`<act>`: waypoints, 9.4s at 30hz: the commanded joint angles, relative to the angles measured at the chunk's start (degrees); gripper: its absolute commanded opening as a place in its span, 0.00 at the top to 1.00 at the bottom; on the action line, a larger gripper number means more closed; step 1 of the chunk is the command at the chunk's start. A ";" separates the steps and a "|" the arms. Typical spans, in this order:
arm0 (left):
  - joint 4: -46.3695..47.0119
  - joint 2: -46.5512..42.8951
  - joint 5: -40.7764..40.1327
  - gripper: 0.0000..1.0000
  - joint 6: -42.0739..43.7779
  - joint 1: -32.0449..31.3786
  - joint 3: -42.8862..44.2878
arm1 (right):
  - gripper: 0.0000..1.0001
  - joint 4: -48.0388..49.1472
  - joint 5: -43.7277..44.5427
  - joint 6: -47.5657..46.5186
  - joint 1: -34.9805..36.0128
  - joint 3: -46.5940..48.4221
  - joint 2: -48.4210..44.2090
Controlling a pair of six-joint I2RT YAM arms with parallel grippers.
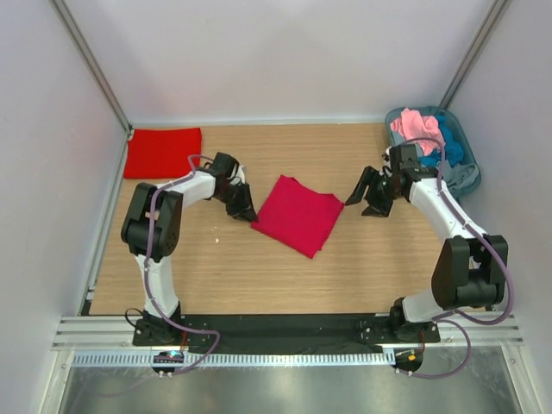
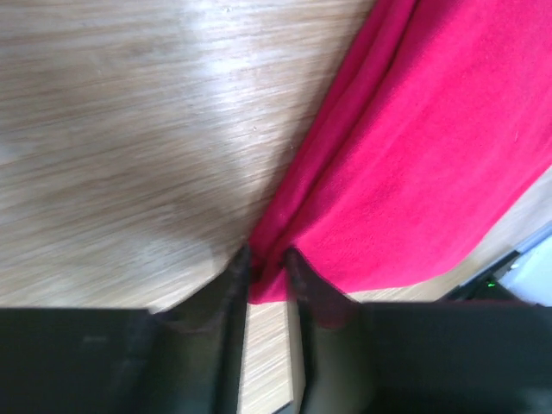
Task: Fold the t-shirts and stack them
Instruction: Fold the tshirt, then neatly place the folded tshirt to the corner
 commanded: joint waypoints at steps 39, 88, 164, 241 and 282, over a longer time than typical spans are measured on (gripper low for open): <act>7.06 0.55 -3.13 0.58 -8.37 -0.31 5.41 | 0.96 60.70 -35.25 25.29 19.07 -20.34 25.06; 3.10 -8.67 -6.66 0.43 -4.06 1.89 -10.59 | 0.27 8.17 0.96 -9.33 13.45 5.51 16.56; -21.77 14.98 -53.14 1.00 9.91 8.82 55.33 | 0.26 4.30 -2.73 0.95 13.63 5.58 -0.68; -8.41 20.24 -50.52 0.56 10.26 28.69 48.90 | 0.25 4.39 -6.25 1.83 13.71 14.73 7.15; -6.30 -26.23 -8.42 0.46 -9.32 1.91 8.15 | 0.00 -7.48 5.70 3.58 13.98 14.47 -11.47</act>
